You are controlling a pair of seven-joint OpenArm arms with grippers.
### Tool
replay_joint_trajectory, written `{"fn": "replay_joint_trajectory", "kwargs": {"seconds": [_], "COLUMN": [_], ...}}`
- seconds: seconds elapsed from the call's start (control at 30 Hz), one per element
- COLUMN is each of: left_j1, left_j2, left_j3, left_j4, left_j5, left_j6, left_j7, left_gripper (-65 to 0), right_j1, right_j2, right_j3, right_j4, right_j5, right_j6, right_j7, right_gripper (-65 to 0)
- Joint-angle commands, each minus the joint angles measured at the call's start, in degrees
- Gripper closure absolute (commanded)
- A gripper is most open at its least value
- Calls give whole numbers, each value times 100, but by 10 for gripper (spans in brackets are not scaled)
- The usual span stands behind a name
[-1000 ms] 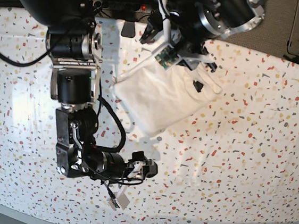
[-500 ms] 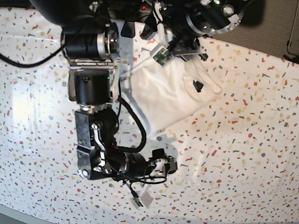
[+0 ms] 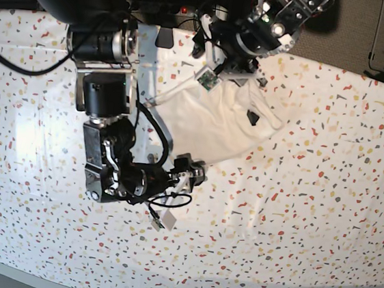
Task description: Fold the T-shirt properly
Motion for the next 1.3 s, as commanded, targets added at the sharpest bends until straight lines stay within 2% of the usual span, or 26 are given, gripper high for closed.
{"fn": "replay_joint_trajectory", "kwargs": {"seconds": [0.0,0.23,0.37,0.5,0.67,0.8,1.1,1.13,1.17,1.27], "left_j1": [-160,-789,-1126,-1397,-1674,-1823,-1860,-1860,-1860,-1860], "left_j2": [9,11,11,9,-4,-4,0,0,0,15], "left_j3": [-7,-7,-7,-7,-4,-4,-4,-4,-4,-4], "left_j4": [-7,-1084,-1637,-1886,-1899,-1899,-1899,-1899,-1899,-1899], "left_j5": [26,326,485,890,883,879,859,859,859,859], "left_j6": [46,52,114,293,291,291,306,306,306,306], "left_j7": [-50,-50,-52,-52,-72,-76,-203,-201,-203,-201], "left_gripper": [-322,-322,-322,-322,-322,-322,-322,-322,-322,-322], "right_j1": [175,153,146,142,142,142,144,146,144,144], "right_j2": [92,348,605,887,1257,1567,2208,2251,2280,2269], "right_j3": [4,2,2,2,2,4,7,9,9,9], "right_j4": [83,85,94,109,109,109,109,109,109,109], "right_j5": [256,1731,2557,2579,2605,3080,3849,3801,3650,2540], "right_j6": [30,30,30,30,30,30,30,30,30,30], "right_j7": [-50,-1519,-1845,-1895,-2081,-2327,-2327,-2168,-1744,-426], "right_gripper": [-288,-288,-270,-267,-267,-267,-267,-267,-267,-267]}}
